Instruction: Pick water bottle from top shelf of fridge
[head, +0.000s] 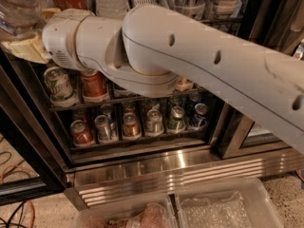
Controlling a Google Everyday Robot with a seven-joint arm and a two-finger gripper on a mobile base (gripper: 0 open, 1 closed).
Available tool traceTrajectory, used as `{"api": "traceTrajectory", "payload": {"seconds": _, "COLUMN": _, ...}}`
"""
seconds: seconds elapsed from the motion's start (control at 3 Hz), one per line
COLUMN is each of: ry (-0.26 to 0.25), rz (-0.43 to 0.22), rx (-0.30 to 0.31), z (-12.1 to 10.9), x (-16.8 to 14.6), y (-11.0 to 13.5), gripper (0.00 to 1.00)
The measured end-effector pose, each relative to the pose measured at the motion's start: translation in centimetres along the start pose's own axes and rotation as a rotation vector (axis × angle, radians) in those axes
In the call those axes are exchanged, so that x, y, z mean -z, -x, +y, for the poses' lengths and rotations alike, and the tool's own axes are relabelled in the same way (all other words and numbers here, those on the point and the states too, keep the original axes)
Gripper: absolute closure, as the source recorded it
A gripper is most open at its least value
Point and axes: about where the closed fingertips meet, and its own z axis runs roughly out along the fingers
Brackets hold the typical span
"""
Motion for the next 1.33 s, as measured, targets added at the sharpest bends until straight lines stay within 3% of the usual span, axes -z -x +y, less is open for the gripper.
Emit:
{"api": "traceTrajectory", "payload": {"seconds": 0.67, "ry": 0.053, "rz": -0.024, "rx": -0.031, "z": 1.3, "x": 0.8, "y": -0.8, "gripper": 1.00}}
{"api": "traceTrajectory", "payload": {"seconds": 1.33, "ry": 0.056, "rz": -0.004, "rx": -0.042, "z": 1.4, "x": 2.6, "y": -2.4, "gripper": 1.00}}
